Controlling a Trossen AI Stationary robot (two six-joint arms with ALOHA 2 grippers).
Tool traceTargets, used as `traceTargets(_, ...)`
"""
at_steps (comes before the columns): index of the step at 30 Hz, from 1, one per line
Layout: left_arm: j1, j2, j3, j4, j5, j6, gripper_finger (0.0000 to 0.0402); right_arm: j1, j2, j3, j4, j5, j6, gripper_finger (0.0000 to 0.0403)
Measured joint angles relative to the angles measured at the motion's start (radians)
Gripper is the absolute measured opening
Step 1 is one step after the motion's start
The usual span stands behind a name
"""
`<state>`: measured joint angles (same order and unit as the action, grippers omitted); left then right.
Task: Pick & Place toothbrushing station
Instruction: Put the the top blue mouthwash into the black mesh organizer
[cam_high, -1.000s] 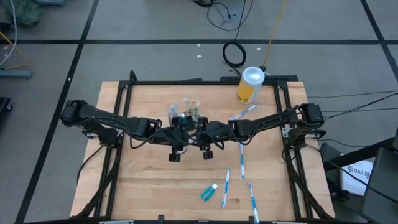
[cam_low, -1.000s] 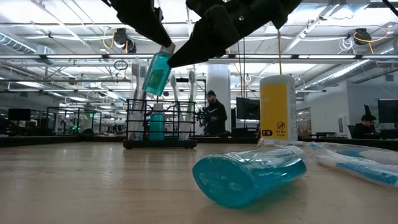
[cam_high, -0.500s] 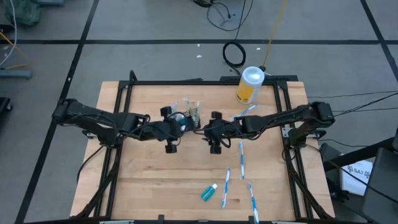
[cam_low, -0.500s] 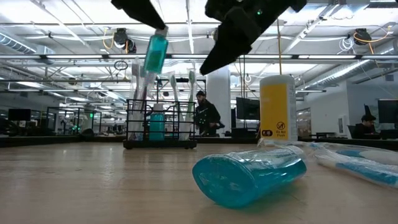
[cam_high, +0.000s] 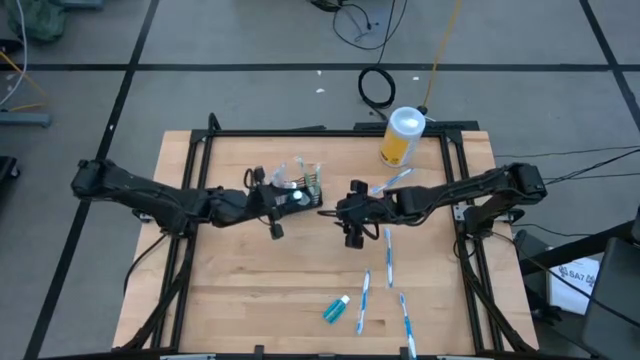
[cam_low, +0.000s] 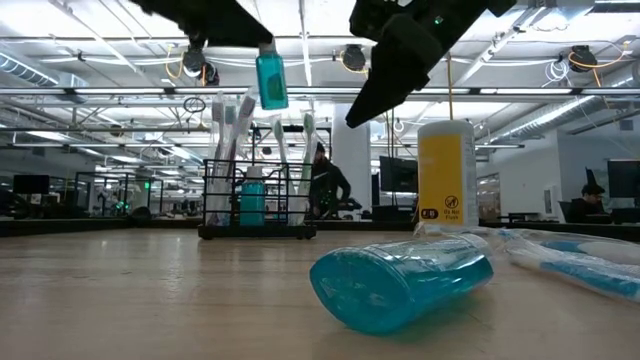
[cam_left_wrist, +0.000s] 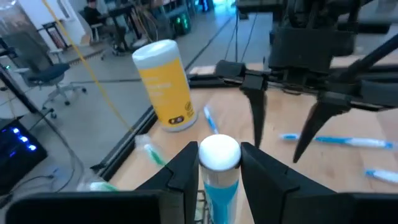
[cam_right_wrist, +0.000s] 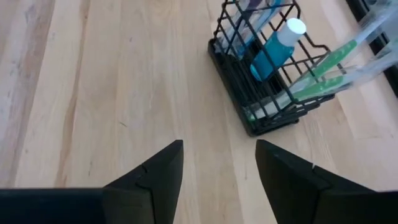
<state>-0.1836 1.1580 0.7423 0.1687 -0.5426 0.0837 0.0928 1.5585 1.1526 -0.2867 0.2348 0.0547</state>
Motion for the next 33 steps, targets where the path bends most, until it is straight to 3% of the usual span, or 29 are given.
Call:
traceTargets(3, -0.007, 0.001, -0.064, 0.094, -0.009, -0.027, 0.0104, -0.007, 0.000, -0.001, 0.010, 0.000, -0.015, 0.0192)
traceTargets(7, -0.014, 0.038, -0.102, 0.109, -0.123, -0.087, 0.0104, -0.008, 0.000, -0.001, 0.055, 0.000, -0.018, 0.0191)
traceTargets(17, -0.012, 0.151, -0.099, 0.135, -0.274, -0.181, 0.0104, -0.008, 0.000, -0.002, 0.103, 0.000, -0.048, 0.0188)
traceTargets(33, 0.029, 0.165, -0.099, 0.161, -0.317, -0.271, 0.0104, -0.008, 0.000, -0.002, 0.103, 0.000, -0.067, 0.0187)
